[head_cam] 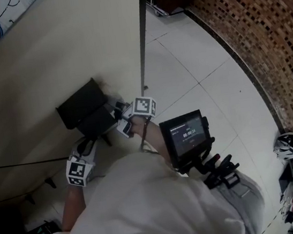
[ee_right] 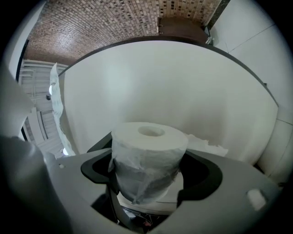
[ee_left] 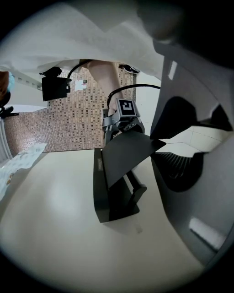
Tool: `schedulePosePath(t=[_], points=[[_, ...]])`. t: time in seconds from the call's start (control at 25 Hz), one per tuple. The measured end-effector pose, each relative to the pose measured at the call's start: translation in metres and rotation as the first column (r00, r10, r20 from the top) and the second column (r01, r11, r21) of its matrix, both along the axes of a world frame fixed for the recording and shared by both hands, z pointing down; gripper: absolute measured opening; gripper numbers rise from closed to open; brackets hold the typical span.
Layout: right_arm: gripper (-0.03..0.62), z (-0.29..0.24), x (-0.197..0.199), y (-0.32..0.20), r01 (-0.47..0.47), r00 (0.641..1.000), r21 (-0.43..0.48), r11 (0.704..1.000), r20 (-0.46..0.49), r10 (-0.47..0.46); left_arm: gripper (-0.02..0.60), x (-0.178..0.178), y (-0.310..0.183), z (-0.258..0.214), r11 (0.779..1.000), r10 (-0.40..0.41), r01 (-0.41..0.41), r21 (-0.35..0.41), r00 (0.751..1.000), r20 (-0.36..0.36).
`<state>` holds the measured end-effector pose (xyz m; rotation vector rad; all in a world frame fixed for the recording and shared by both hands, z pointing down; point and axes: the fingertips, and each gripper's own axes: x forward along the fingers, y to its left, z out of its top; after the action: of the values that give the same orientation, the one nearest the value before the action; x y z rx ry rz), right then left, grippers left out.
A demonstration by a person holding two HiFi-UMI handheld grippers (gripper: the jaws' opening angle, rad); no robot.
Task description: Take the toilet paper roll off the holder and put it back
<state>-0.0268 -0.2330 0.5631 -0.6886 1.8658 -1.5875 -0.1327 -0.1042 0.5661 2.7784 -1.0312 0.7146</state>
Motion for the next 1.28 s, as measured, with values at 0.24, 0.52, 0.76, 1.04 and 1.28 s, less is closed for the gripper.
schedulePosePath(t=[0.24,0.52,0.76,1.04,1.28], points=[[0.442,-0.005,-0.009,0.007,0.12,0.993,0.077,0.99,-0.022,-0.119,0.089,0.002,0.002,-0.003,1.0,-0.002,0.002,0.001,1.0,0.008],[0.439,-0.005,-0.024,0.015,0.272,0.962,0.169,0.947,-0.068,-0.265,0.091,0.001,0.001,-0.002,1.0,-0.002,0.002,-0.002,1.0,0.012],[0.437,-0.001,-0.033,0.018,0.359,0.933,0.204,0.911,-0.084,-0.349,0.089,0.0,0.0,-0.001,1.0,-0.004,0.004,-0.008,1.0,0.015],[0.436,-0.003,-0.039,0.025,0.463,0.886,0.267,0.845,-0.137,-0.443,0.09,0.002,0.004,-0.002,1.0,0.001,0.0,-0.017,1.0,0.022],[0.436,-0.002,-0.052,0.027,0.536,0.844,0.307,0.786,-0.155,-0.514,0.091,0.0,0.002,-0.001,1.0,0.007,-0.006,-0.027,1.0,0.023]])
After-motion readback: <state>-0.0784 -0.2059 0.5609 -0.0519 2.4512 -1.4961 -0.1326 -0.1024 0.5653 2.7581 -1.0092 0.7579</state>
